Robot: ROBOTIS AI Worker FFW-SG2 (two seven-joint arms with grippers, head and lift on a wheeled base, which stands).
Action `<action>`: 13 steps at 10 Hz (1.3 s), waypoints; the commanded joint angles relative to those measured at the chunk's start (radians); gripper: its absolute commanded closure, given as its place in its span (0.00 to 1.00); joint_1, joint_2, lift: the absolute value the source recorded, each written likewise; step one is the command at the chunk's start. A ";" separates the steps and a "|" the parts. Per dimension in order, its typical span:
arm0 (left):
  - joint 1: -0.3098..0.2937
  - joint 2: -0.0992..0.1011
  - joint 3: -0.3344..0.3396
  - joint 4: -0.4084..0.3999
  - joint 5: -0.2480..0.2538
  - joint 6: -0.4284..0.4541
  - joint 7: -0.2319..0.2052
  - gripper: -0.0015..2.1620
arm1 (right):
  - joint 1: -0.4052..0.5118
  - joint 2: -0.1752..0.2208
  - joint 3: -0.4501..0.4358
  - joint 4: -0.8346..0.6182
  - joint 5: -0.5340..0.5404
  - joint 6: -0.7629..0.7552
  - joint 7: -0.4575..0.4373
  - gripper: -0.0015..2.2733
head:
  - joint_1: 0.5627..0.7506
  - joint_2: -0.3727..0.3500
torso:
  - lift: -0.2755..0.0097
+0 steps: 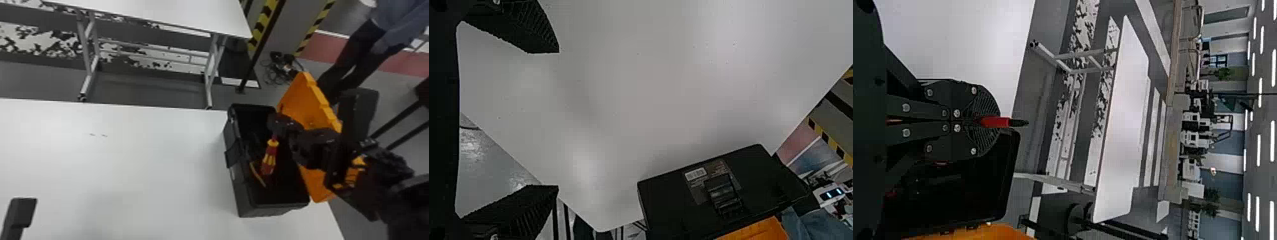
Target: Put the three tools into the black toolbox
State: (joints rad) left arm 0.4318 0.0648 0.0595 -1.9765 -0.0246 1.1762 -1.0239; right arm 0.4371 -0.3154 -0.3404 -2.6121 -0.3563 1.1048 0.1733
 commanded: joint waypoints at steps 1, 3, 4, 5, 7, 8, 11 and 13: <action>0.011 0.000 -0.003 -0.035 0.000 0.010 -0.002 0.01 | 0.005 -0.010 0.004 0.052 0.051 -0.062 0.005 0.99 | 0.70 0.05 | 0.79; 0.015 0.000 -0.010 -0.045 0.009 0.017 -0.013 0.01 | 0.037 0.004 0.004 0.164 0.100 -0.179 0.046 0.99 | 0.70 0.03 | 0.79; 0.019 0.000 -0.009 -0.059 0.011 0.017 -0.013 0.01 | 0.038 0.018 0.004 0.213 0.120 -0.237 0.074 0.99 | 0.70 0.03 | 0.79; 0.027 0.000 -0.004 -0.070 0.017 0.017 -0.015 0.01 | 0.038 0.021 -0.003 0.254 0.125 -0.280 0.104 0.99 | 0.70 0.03 | 0.79; 0.031 0.000 0.002 -0.079 0.018 0.017 -0.019 0.01 | 0.038 0.032 -0.012 0.285 0.120 -0.274 0.123 0.06 | 0.70 0.03 | 0.79; 0.033 0.000 0.006 -0.099 0.020 0.023 -0.019 0.01 | 0.043 0.050 -0.014 0.276 0.083 -0.243 0.130 0.00 | 0.70 0.03 | 0.79; 0.071 -0.008 0.022 -0.183 0.037 -0.131 0.172 0.01 | 0.083 0.164 0.041 0.216 0.036 -0.222 0.126 0.03 | 0.70 0.03 | 0.79; 0.065 -0.013 0.039 -0.205 0.049 -0.302 0.332 0.01 | 0.103 0.211 0.101 0.202 0.072 -0.250 0.109 0.03 | 0.70 0.16 | 0.79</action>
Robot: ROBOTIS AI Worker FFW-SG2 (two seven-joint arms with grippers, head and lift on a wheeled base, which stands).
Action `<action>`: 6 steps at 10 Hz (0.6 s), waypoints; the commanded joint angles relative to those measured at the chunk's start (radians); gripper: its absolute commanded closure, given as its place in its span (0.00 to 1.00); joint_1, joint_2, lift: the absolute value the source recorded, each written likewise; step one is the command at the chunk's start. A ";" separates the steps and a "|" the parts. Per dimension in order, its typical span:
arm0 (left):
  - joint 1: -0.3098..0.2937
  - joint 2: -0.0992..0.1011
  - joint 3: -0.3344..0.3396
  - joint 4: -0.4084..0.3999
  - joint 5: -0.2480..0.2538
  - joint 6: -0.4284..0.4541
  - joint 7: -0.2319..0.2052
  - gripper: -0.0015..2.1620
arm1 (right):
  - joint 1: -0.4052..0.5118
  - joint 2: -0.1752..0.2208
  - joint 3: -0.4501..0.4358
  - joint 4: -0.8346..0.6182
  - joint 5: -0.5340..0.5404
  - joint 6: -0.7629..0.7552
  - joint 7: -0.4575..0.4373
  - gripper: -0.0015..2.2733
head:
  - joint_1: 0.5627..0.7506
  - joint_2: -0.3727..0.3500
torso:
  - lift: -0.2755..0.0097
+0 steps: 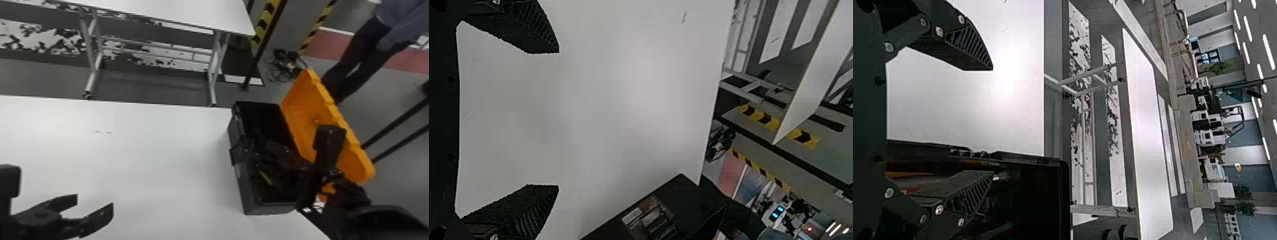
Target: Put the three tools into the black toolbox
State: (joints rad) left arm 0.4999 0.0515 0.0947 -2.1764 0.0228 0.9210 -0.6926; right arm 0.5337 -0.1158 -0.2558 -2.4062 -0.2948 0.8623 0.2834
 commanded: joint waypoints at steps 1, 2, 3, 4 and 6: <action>-0.011 -0.001 0.020 -0.005 0.005 -0.167 0.081 0.01 | 0.025 0.039 0.038 -0.007 0.034 -0.050 -0.004 0.03 | 0.70 0.25 | 0.79; -0.012 -0.002 0.027 -0.009 0.008 -0.290 0.160 0.01 | 0.060 0.062 0.078 -0.008 0.075 -0.127 -0.013 0.03 | 0.70 0.33 | 0.79; -0.003 0.001 0.031 -0.006 0.017 -0.425 0.205 0.01 | 0.100 0.079 0.119 -0.002 0.126 -0.222 -0.040 0.03 | 0.70 0.41 | 0.79; 0.020 0.007 0.036 -0.002 0.032 -0.560 0.232 0.01 | 0.158 0.077 0.165 0.010 0.172 -0.363 -0.084 0.03 | 0.70 0.45 | 0.79; 0.075 0.024 0.063 0.010 0.072 -0.765 0.240 0.01 | 0.255 0.077 0.234 0.062 0.235 -0.633 -0.168 0.03 | 0.70 0.48 | 0.79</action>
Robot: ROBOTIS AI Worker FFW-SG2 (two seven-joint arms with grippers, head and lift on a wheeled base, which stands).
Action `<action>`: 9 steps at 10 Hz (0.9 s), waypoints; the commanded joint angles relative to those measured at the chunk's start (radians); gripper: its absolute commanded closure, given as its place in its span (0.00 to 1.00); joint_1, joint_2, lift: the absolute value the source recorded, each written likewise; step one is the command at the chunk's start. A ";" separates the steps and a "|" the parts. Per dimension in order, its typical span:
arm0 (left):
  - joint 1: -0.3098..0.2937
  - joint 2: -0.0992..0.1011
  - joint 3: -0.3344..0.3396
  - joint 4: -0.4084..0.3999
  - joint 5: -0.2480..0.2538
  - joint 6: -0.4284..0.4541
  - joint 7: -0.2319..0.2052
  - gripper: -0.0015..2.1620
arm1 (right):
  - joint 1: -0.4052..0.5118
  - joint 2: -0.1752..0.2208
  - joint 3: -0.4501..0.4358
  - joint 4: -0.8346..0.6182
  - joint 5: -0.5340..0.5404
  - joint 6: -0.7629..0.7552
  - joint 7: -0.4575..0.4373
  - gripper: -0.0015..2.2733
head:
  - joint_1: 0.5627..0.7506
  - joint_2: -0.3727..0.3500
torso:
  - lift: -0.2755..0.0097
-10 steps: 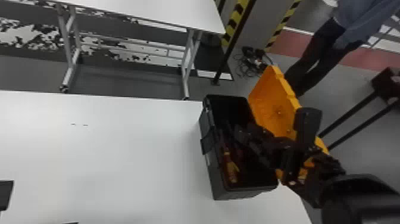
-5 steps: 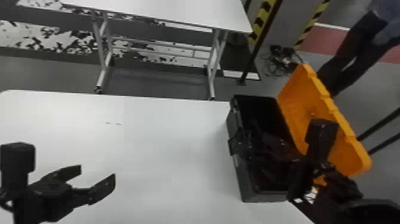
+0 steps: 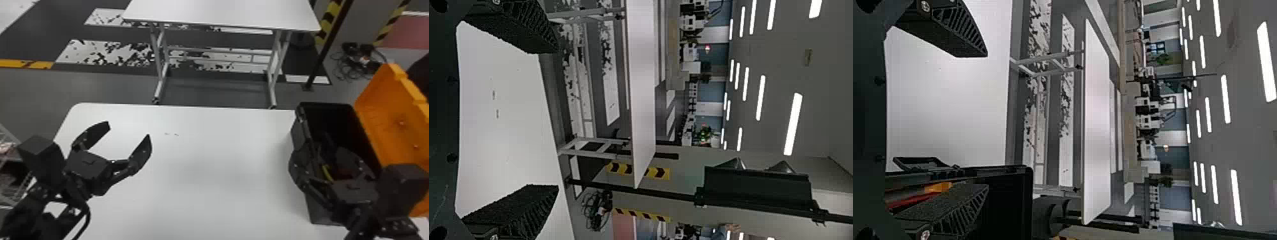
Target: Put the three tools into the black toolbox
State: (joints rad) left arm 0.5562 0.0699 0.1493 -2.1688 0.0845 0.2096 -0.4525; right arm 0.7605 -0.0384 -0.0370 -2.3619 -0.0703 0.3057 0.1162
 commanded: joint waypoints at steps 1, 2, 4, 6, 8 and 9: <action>0.076 0.005 0.030 0.001 0.031 -0.186 -0.003 0.01 | 0.069 0.000 0.034 0.049 0.020 -0.214 -0.027 0.03 | 0.70 0.51 | 0.79; 0.142 0.005 0.058 -0.002 0.072 -0.281 -0.011 0.01 | 0.103 0.000 0.049 0.072 0.035 -0.309 -0.036 0.03 | 0.70 0.52 | 0.79; 0.268 0.008 0.108 -0.005 0.158 -0.422 -0.032 0.01 | 0.175 -0.005 0.077 0.118 0.096 -0.478 -0.090 0.03 | 0.70 0.58 | 0.79; 0.366 0.024 0.142 0.003 0.241 -0.474 -0.034 0.01 | 0.241 -0.011 0.077 0.179 0.116 -0.586 -0.104 0.03 | 0.70 0.67 | 0.79; 0.406 0.024 0.142 0.020 0.250 -0.477 -0.014 0.01 | 0.304 -0.020 0.077 0.205 0.104 -0.644 -0.104 0.03 | 0.70 0.73 | 0.79; 0.424 0.024 0.124 0.029 0.250 -0.499 -0.009 0.01 | 0.326 -0.020 0.080 0.216 0.098 -0.647 -0.109 0.03 | 0.70 0.77 | 0.79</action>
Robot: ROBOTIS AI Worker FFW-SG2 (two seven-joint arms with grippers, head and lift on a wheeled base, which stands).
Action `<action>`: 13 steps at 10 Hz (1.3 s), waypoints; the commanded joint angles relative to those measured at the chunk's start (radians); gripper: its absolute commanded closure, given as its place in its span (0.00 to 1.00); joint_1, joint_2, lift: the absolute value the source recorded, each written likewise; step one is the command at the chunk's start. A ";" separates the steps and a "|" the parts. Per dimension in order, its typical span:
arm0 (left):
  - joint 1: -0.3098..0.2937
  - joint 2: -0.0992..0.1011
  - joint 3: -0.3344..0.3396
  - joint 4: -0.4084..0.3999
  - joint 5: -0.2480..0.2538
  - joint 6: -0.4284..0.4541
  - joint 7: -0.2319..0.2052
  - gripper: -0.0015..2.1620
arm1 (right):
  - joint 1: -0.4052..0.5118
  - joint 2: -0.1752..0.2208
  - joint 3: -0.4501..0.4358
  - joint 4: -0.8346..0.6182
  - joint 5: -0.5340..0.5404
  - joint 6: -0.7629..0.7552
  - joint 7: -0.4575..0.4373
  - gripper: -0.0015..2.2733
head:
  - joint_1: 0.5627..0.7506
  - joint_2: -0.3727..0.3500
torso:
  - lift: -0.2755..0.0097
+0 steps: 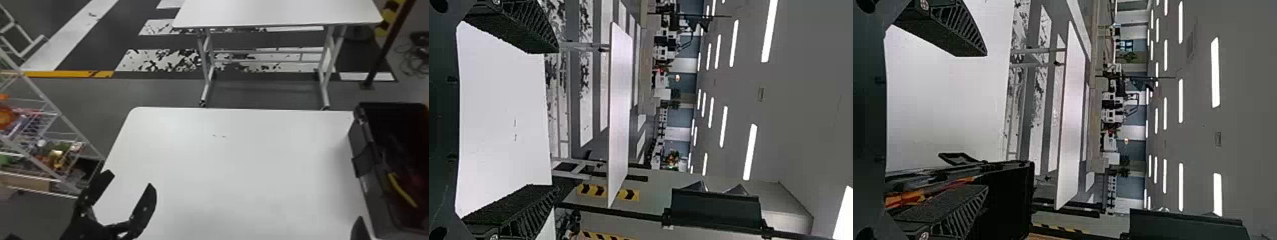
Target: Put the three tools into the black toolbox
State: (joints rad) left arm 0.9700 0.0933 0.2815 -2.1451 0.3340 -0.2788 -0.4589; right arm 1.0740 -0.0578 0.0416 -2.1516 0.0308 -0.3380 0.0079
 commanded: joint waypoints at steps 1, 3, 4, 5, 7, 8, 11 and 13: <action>0.030 0.000 -0.031 0.016 0.000 -0.065 0.022 0.01 | 0.034 0.000 0.001 0.009 -0.012 -0.022 -0.006 0.02 | 0.70 0.77 | 0.79; 0.072 -0.001 -0.058 0.014 -0.007 -0.127 0.052 0.01 | 0.060 -0.002 -0.019 -0.001 -0.057 -0.031 -0.016 0.02 | 0.70 0.76 | 0.79; 0.079 -0.003 -0.058 0.016 -0.012 -0.127 0.074 0.01 | 0.076 -0.005 -0.023 -0.011 -0.066 -0.025 -0.016 0.02 | 0.70 0.74 | 0.79; 0.079 -0.001 -0.056 0.022 -0.013 -0.127 0.088 0.01 | 0.087 -0.008 -0.026 -0.016 -0.066 -0.025 -0.016 0.02 | 0.70 0.72 | 0.79; 0.076 -0.006 -0.056 0.037 -0.013 -0.142 0.075 0.01 | 0.081 -0.014 -0.032 -0.013 -0.086 -0.028 -0.014 0.02 | 0.70 0.73 | 0.79; 0.076 -0.010 -0.058 0.037 -0.021 -0.142 0.065 0.01 | 0.076 -0.022 -0.032 -0.005 -0.092 -0.028 -0.012 0.02 | 0.70 0.72 | 0.79; 0.076 -0.018 -0.062 0.044 -0.032 -0.133 0.055 0.01 | 0.064 -0.036 -0.026 0.003 -0.097 -0.009 -0.009 0.02 | 0.70 0.69 | 0.79; 0.072 -0.021 -0.061 0.045 -0.039 -0.121 0.054 0.01 | 0.052 -0.046 -0.019 0.015 -0.097 0.006 -0.005 0.02 | 0.70 0.70 | 0.79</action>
State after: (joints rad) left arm 1.0438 0.0733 0.2200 -2.1005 0.2965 -0.4025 -0.4050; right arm 1.1300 -0.1004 0.0205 -2.1417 -0.0660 -0.3342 0.0031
